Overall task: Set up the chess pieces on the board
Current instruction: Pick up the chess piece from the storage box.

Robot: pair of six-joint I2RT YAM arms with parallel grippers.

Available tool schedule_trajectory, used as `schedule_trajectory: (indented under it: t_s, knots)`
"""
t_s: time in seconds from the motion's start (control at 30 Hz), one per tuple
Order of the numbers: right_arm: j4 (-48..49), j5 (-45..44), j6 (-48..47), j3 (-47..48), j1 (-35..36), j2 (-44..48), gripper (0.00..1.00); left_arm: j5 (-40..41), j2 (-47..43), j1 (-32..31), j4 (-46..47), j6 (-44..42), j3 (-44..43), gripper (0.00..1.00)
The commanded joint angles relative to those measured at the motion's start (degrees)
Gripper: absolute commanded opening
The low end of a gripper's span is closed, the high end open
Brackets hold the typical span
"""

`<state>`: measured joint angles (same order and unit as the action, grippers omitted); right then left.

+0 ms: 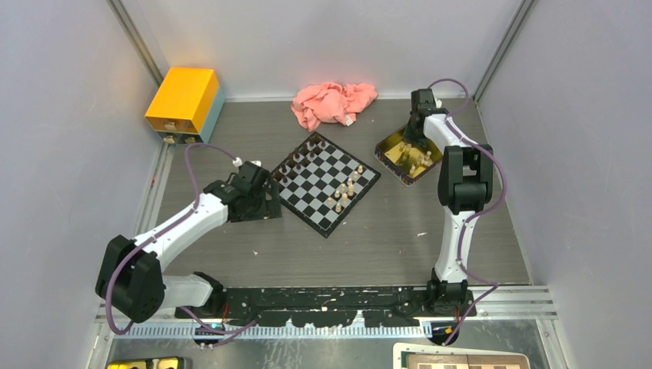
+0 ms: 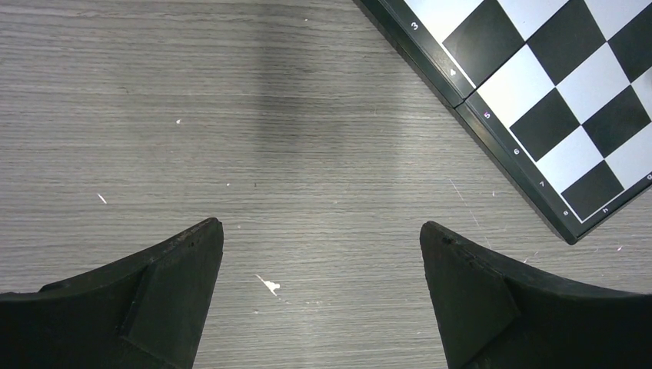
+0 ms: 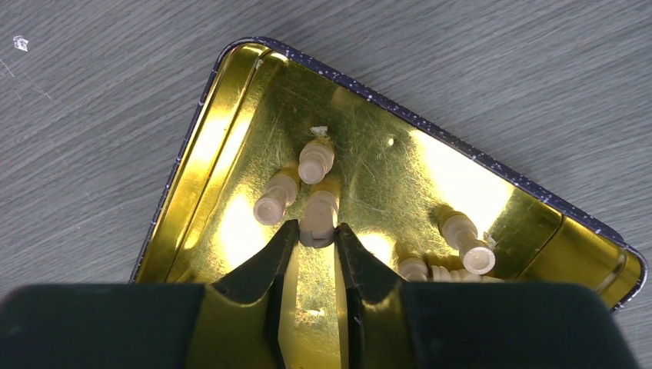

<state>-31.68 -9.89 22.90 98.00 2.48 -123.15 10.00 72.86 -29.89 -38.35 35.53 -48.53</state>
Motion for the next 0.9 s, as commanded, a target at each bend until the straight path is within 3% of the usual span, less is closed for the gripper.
schedule_trajectory:
  t_s: [0.0, 0.23, 0.87]
  knots:
    - [1.4, 0.0, 0.3, 0.9, -0.4, 0.0, 0.18, 0.7, 0.0, -0.3, 1.6, -0.6, -2.3, 1.0]
    - [1.2, -0.2, -0.1, 1.4, -0.5, 1.8, 0.01, 0.6, -0.2, -0.3, 1.7, -0.6, -2.4, 1.0]
    - [-2.7, 0.0, -1.7, 0.5, 0.8, 13.0, 0.01, 0.1, -6.3, -0.3, 1.5, -0.5, -0.6, 1.0]
